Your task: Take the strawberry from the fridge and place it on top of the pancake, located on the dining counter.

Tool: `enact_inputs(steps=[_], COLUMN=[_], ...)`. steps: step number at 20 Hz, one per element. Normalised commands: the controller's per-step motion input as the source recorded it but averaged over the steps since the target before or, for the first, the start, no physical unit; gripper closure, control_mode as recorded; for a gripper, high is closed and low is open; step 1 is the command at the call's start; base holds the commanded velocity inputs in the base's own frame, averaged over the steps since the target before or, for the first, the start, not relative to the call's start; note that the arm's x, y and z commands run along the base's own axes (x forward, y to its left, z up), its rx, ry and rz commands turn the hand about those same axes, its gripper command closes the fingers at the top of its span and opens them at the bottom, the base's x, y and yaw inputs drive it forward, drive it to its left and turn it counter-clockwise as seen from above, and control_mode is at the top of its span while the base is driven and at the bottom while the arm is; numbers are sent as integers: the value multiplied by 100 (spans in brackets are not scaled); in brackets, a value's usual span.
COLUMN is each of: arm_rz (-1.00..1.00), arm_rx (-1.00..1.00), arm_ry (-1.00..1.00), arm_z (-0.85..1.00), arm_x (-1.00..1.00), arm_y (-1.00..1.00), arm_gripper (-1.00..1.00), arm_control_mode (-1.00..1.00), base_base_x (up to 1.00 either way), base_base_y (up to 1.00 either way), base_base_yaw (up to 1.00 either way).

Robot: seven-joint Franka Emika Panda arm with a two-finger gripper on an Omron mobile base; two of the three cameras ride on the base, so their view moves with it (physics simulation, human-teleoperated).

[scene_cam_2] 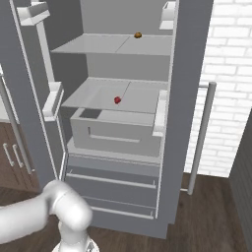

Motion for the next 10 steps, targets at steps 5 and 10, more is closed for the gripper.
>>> enact_inputs(steps=[5,10], arm_rz=[41,25], arm_rx=[42,61], arm_ry=[2,10], arm_z=[-2,-4], arm_x=[-76,-28], arm_y=[-77,-100], arm_gripper=[-100,-100], arm_control_mode=[-100,-100], base_base_x=[0,0], base_base_y=[0,0], base_base_yaw=[0,0])
